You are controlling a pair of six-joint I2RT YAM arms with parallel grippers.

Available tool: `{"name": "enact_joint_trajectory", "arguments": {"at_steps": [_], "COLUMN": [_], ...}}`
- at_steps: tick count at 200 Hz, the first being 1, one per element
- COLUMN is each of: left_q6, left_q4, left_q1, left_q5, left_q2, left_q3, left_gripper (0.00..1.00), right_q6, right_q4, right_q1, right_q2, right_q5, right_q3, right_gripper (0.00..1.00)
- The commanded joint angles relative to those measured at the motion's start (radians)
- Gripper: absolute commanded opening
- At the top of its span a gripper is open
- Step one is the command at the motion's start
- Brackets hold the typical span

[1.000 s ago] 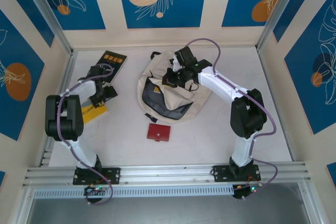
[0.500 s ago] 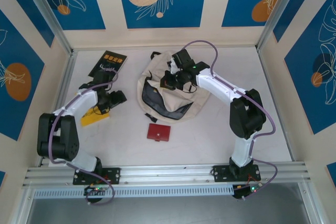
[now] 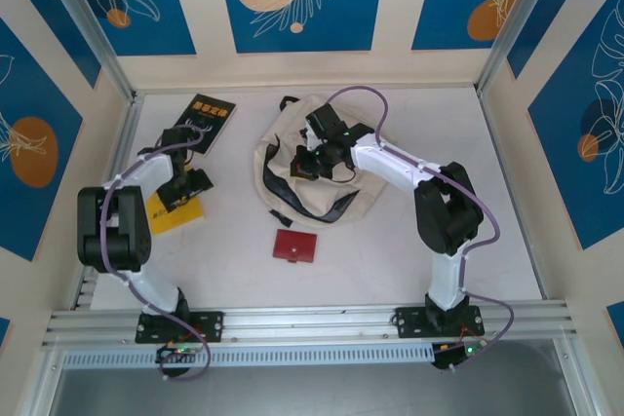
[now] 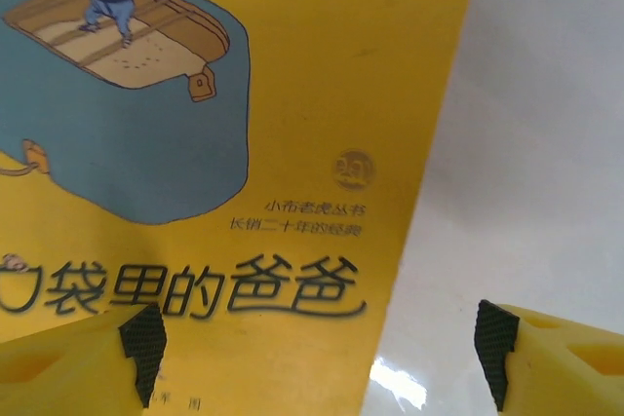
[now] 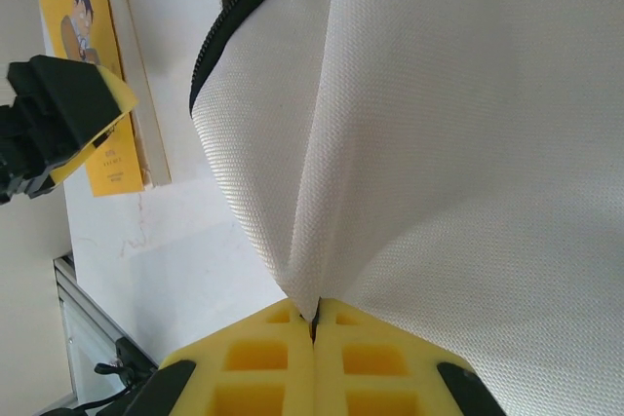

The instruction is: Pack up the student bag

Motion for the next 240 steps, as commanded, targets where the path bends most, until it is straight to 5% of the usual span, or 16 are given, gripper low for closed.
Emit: {"name": "enact_joint_trajectory", "arguments": {"at_steps": [1,63,135,174,240], "left_q6": [0.032,-0.003,-0.139,-0.109,-0.016], "left_q4": [-0.044,0.0,0.04,0.001,-0.095], "left_q1": [-0.008,-0.117,-0.357,-0.371,-0.163], "left_q5": [-0.027,0.127,0.223,0.226,0.16], "left_q2": [0.037,0.016,-0.077,-0.166,-0.343], "left_q3": [0.034,-0.081,-0.191,-0.142,-0.136], "left_gripper": [0.82,0.74,0.74,0.76,0.91], "right_q6": [-0.006,-0.001,-0.004,-0.038,-0.173], "right_q4": [-0.017,-0.017,-0.036,-0.069,-0.16], "right_q1": [0.007,0.008,0.008,0.008,0.085], "right_q2": [0.01,0.026,0.016,0.0,-0.039], "right_q5": [-0.001,-0.001,0.035,0.068,0.242], "right_q3": [-0.008,0.002,-0.006,-0.032,0.108], "right_gripper": [0.0,0.0,0.0,0.0,0.43]}}
